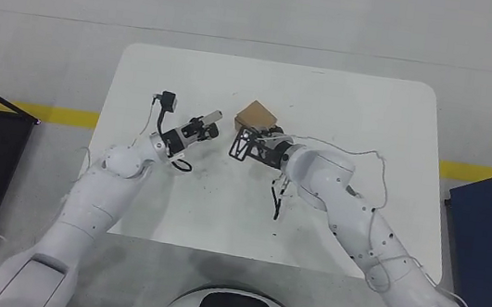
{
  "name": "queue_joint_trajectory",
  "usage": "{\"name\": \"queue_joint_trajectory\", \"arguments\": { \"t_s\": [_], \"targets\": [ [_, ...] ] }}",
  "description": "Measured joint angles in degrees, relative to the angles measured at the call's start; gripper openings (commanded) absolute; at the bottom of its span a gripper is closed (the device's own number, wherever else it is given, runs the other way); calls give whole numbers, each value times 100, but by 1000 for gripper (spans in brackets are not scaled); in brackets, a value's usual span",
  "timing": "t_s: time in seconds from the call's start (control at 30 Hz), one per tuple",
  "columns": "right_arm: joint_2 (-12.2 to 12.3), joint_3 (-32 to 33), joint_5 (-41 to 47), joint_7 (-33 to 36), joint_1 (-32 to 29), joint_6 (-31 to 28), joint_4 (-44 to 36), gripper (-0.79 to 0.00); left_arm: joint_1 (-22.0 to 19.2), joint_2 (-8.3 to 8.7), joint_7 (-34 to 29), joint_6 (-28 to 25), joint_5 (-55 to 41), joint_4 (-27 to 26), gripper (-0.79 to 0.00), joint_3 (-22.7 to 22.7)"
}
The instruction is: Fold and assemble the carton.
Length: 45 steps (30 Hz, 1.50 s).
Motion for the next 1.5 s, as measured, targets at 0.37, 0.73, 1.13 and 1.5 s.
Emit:
{"name": "queue_joint_trajectory", "arguments": {
  "t_s": [0.37,0.73,1.13,1.5],
  "targets": [
    [-118,-191,-2,157,176,-110,208,-785,-29,-37,26,-83,-40,127,0,27],
    [-200,-238,34,228,265,-181,348,-785,-19,-77,152,-298,-408,91,0,-73],
    [-263,-241,44,273,281,-218,391,-785,-22,-94,-212,-414,-1153,-304,0,-224],
    [-295,-182,7,341,224,-195,360,-785,-222,-142,-970,21,-1447,34,0,-43]
  ]
}}
